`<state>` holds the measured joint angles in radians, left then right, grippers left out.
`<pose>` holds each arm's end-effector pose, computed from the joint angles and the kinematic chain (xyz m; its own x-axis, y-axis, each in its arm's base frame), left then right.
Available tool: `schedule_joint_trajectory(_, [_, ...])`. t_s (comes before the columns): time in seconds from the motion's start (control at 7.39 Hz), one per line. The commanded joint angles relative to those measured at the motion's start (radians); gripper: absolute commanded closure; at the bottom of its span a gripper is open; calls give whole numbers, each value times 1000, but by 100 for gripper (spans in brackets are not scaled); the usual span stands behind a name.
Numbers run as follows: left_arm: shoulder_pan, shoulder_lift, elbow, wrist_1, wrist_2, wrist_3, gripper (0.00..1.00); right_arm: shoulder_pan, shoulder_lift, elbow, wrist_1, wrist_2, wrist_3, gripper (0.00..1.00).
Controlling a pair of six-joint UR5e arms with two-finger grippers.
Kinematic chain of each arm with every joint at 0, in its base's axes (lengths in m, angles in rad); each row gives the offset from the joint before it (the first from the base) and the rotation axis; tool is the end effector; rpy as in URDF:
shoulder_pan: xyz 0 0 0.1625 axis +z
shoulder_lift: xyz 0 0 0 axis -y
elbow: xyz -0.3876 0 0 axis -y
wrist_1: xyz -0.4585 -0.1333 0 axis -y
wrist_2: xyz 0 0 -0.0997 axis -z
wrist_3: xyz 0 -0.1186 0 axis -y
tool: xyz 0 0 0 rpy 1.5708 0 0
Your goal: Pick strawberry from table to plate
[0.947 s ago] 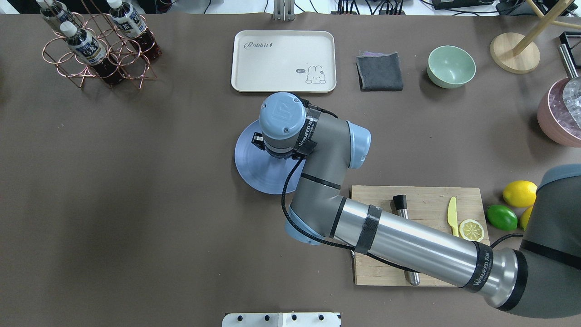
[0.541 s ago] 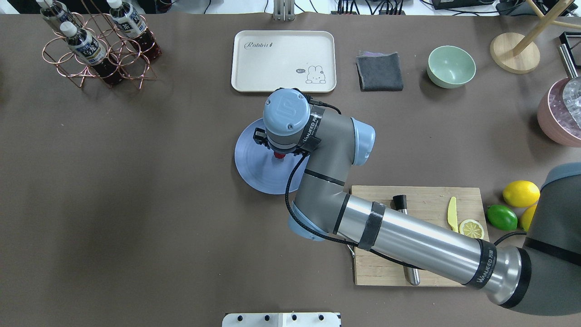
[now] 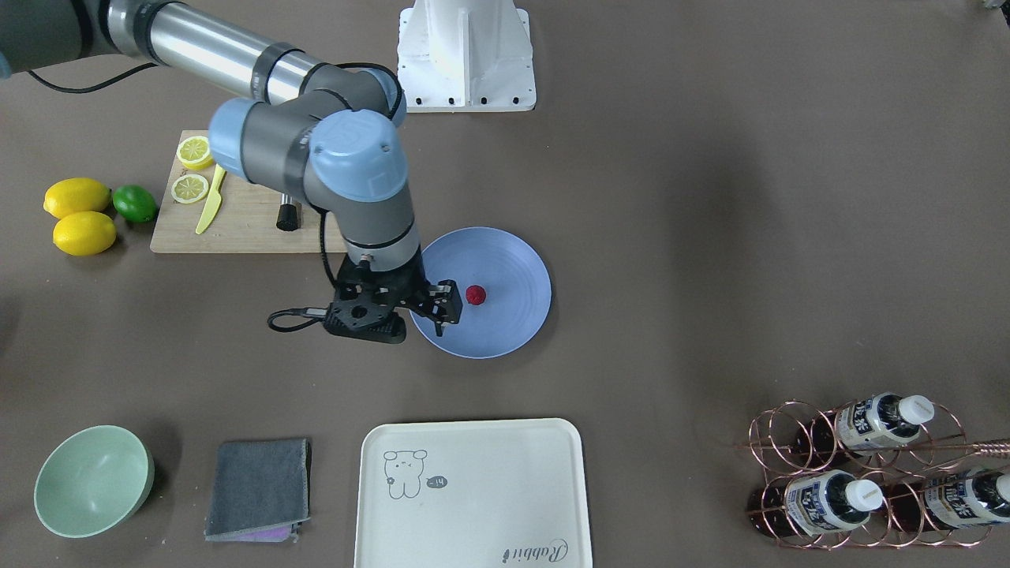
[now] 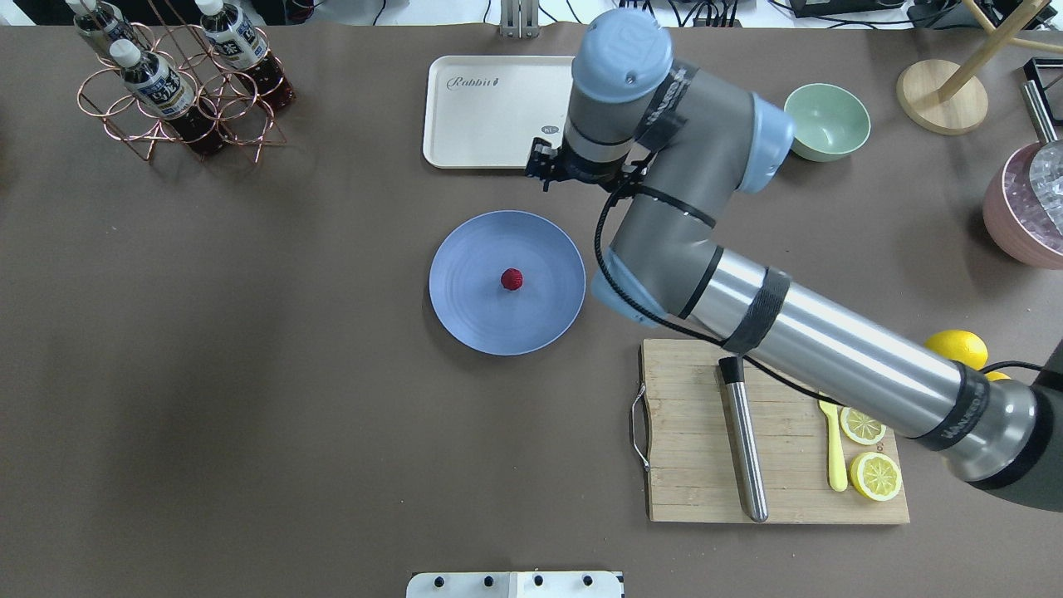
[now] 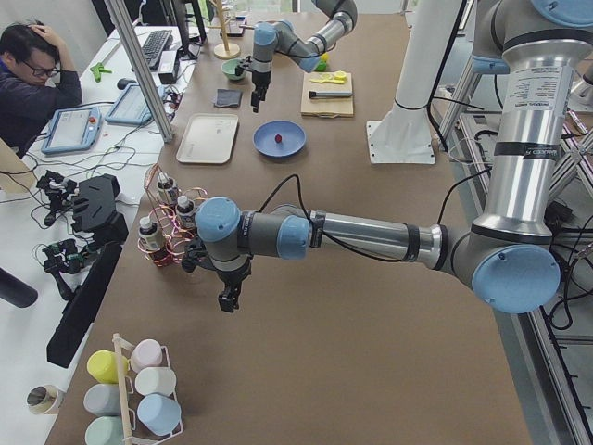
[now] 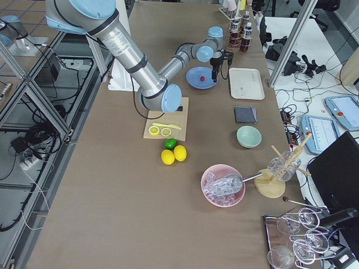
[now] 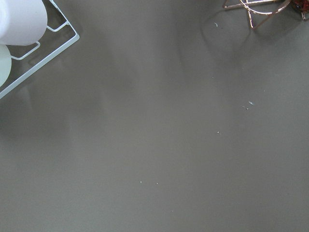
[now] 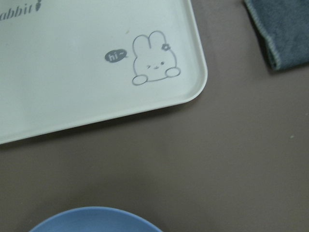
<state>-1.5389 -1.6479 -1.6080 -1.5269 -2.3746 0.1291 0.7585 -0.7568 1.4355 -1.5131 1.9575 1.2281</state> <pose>-0.0290 -0.5918 0.5717 0.6822 0.2005 -0.7032 -0.1206 0.9794 0.1622 -0.5099 -0.6052 0.1552 0.6588 0.1955 0.7265 -0.2461 0.9685 -0.0375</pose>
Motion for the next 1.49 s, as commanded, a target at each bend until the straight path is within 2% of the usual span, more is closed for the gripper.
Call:
schedule_joint_trajectory(0.0, [0,17,-1,-2,-2,0,2,189,-183,191,-120,156,-299,0])
schedule_joint_trajectory(0.14, [0,25,-4,-2,-2,0,2,243,-253,262,-186,170,-437,0])
schedule_joint_trajectory(0.27, [0,25,-7,-2,-2,1,2,298,-342,305,-199,170,-572,0])
schedule_joint_trajectory(0.54, [0,25,-12,-4,-2,0,2,419,-505,336,-194,208,-846,0])
schedule_joint_trajectory(0.81, [0,23,-18,-4,-2,0,2,586,-651,327,-193,260,-1178,0])
schedule_joint_trajectory(0.95, [0,23,-18,-4,-2,0,2,648,-698,316,-194,267,-1275,0])
schedule_joint_trajectory(1.22, [0,23,-15,-30,0,1,2,735,-719,213,-188,354,-1311,0])
schedule_joint_trajectory(1.35, [0,23,-7,-60,0,0,2,761,-731,194,-188,350,-1309,0])
